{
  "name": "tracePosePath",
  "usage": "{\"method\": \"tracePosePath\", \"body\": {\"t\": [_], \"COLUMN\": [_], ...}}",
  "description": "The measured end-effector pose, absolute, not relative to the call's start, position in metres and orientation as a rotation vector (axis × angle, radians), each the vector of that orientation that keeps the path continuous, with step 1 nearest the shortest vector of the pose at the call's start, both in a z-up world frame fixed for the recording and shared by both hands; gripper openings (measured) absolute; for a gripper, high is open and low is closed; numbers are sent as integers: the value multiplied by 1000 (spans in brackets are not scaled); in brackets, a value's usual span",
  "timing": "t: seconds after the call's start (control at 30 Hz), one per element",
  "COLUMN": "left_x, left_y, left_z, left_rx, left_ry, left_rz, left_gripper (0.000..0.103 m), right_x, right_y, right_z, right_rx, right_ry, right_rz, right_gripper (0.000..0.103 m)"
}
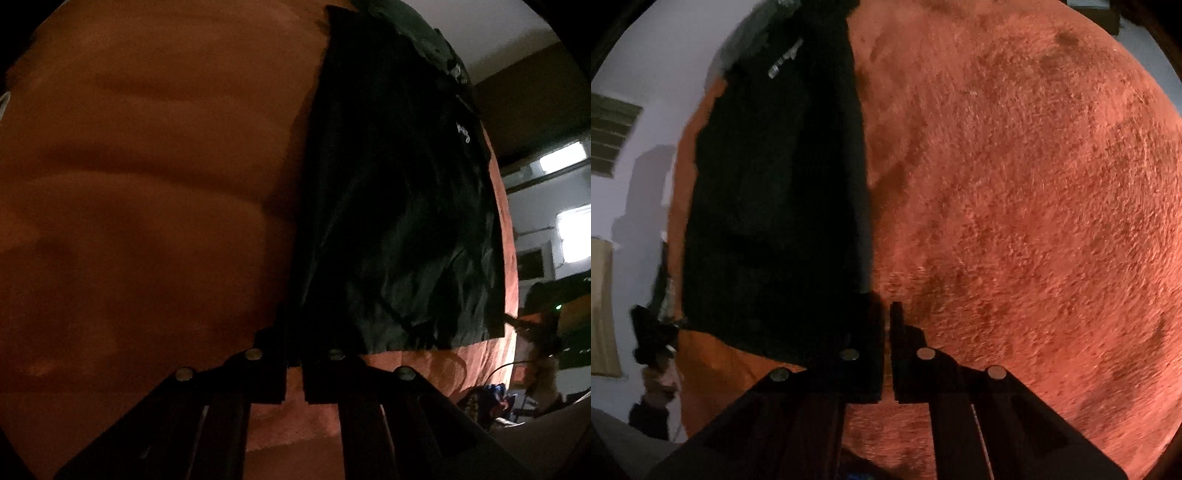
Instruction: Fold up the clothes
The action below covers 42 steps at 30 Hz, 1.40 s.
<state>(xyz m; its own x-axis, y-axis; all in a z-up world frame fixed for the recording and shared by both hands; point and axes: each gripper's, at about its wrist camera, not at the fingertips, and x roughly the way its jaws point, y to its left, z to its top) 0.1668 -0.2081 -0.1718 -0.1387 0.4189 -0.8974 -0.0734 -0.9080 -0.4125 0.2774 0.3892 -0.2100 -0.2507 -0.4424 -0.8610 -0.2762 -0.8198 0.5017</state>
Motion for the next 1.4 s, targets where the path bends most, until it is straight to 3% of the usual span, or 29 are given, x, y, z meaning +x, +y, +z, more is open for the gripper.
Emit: {"method": "tracePosePath", "body": {"t": [0.07,0.1,0.23,0.3,0.37,0.4,0.43,0.47,0.73,1.1,1.27,1.3,1.37,1.4], "left_x": [163,162,156,155,154,154,154,156,199,273,261,258,249,244], "left_y": [-209,-210,-212,-209,-205,-203,-200,-196,-193,-174,-161,-160,-160,-160], "left_z": [-174,-175,-181,-186,-186,-186,-186,-184,-134,-168,-145,-134,-108,-95], "left_rx": [-1827,-1832,-1846,-1853,-1842,-1834,-1827,-1819,-1710,-1908,-1840,-1804,-1726,-1687], "left_ry": [-371,-374,-467,-514,-505,-496,-476,-444,-446,-393,-303,-296,-272,-265], "left_rz": [2091,2079,2039,2017,2041,2060,2090,2127,2246,2138,2235,2265,2332,2365], "left_gripper": [12,14,25,30,31,30,13,7,6,6,12,14,19,22], "right_x": [277,277,270,272,271,272,275,281,316,368,352,349,340,335], "right_y": [391,391,389,386,381,378,375,374,383,398,387,386,383,381], "right_z": [-209,-209,-220,-223,-221,-220,-217,-213,-167,-178,-156,-142,-116,-105], "right_rx": [1825,1806,1826,1844,1851,1855,1855,1851,1852,1981,1928,1888,1804,1762], "right_ry": [-960,-996,-1018,-1001,-967,-946,-925,-905,-830,-831,-586,-504,-370,-329], "right_rz": [-2178,-2163,-2144,-2143,-2142,-2143,-2150,-2169,-2221,-2180,-2307,-2373,-2482,-2515], "right_gripper": [45,47,47,38,5,4,4,3,3,3,13,18,38,38]}}
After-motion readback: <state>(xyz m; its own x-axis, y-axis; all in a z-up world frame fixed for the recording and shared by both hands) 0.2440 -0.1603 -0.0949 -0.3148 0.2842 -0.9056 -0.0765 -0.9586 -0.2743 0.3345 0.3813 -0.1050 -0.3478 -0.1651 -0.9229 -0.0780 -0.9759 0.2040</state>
